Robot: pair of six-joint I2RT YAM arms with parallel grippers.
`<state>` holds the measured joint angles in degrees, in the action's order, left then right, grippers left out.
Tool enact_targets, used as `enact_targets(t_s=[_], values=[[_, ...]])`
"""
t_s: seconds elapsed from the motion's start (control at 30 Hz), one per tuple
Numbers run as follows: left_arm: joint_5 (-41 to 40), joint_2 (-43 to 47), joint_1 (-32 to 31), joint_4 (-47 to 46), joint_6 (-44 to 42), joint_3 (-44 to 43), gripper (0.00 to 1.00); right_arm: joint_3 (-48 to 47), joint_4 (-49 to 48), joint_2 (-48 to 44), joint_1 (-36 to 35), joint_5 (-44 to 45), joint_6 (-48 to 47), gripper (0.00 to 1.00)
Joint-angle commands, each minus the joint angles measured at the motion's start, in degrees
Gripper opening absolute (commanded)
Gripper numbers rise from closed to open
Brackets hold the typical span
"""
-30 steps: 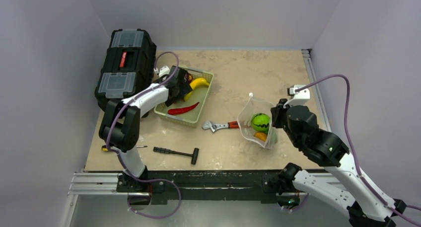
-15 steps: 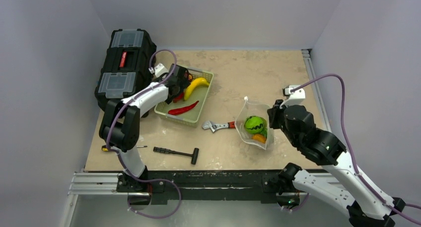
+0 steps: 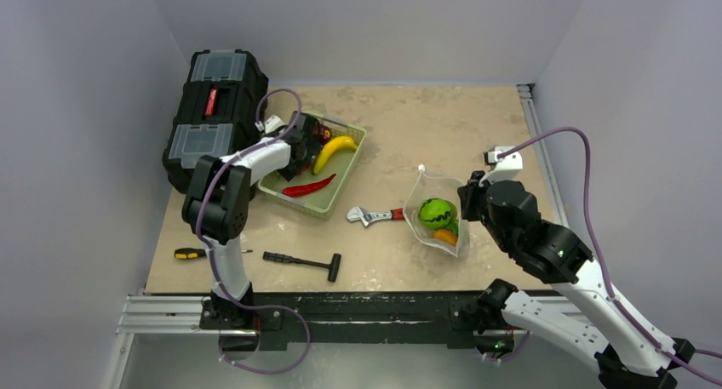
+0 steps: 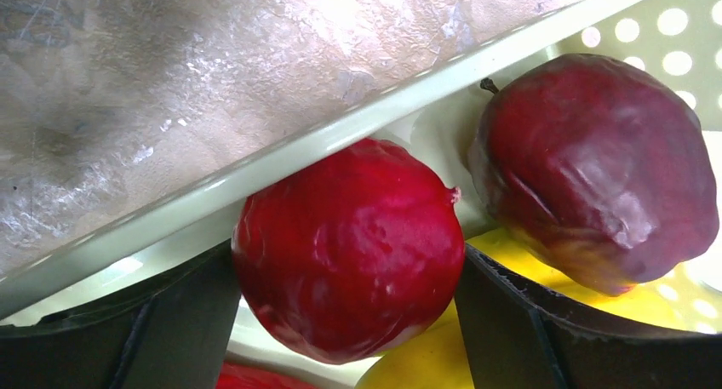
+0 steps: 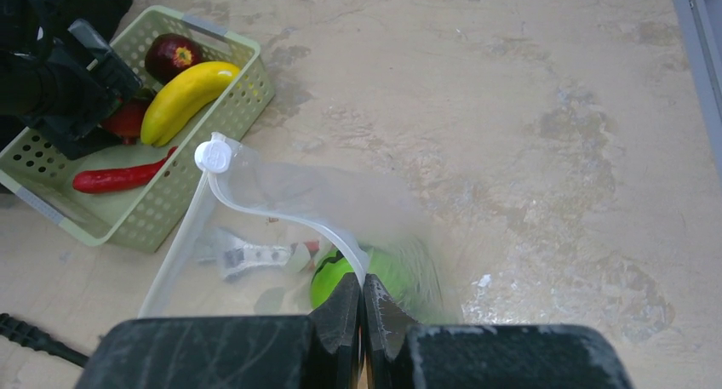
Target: Place the food in the zip-top bag and seal the zipper
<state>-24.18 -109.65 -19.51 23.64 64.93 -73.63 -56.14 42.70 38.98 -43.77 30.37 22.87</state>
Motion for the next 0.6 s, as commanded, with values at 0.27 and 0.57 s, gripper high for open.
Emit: enact_targets(t_s=[0.27, 0.57], values=[[0.7, 5.4, 0.6, -0.9, -6.1, 2.0, 0.60, 0.5, -3.6, -1.3, -0.1, -0.9, -0.8, 0.00], [10.4, 16.5, 0.3, -6.2, -10.6, 11.2, 0.46, 0.4, -3.2, -0.8, -0.2, -0.1, -0.6, 0.00]])
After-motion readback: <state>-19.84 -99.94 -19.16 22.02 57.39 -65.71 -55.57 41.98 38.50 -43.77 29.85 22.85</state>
